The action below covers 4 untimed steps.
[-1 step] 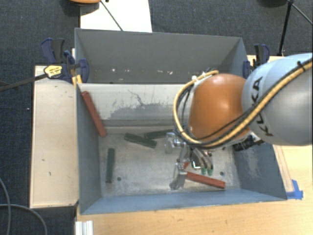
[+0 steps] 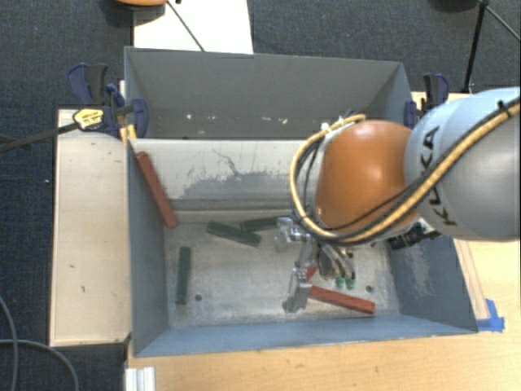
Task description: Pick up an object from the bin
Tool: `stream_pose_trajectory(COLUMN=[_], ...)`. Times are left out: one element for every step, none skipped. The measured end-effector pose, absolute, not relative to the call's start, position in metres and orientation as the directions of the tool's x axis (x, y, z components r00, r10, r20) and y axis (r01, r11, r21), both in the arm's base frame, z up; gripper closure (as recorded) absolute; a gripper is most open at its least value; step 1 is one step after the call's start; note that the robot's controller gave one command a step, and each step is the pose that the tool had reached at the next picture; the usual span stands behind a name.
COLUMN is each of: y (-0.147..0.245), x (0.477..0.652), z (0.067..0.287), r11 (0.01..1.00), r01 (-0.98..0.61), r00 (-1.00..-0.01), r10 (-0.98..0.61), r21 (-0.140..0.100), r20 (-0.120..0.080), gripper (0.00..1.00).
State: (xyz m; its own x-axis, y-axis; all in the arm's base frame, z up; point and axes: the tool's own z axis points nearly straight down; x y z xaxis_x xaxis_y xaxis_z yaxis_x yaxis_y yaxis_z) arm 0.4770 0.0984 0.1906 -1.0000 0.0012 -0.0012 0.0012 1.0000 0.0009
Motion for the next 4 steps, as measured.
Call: stream_pose_trajectory(y=[0.065,0.047,0.007,-0.011], x=[0.486,0.488,0.496,0.491], z=[0.143,0.139,0.119,0.091], r11=[0.998,0.999,0.982,0.962], r01=[-0.063,-0.053,-0.189,-0.271], r00=[-0.998,-0.999,-0.982,-0.962], r10=[-0.063,-0.053,-0.189,-0.271], r21=[0.001,0.000,0.000,-0.002], r20=[-0.005,0.004,-0.007,0.001], gripper=[0.00,0.00,0.00,0.00])
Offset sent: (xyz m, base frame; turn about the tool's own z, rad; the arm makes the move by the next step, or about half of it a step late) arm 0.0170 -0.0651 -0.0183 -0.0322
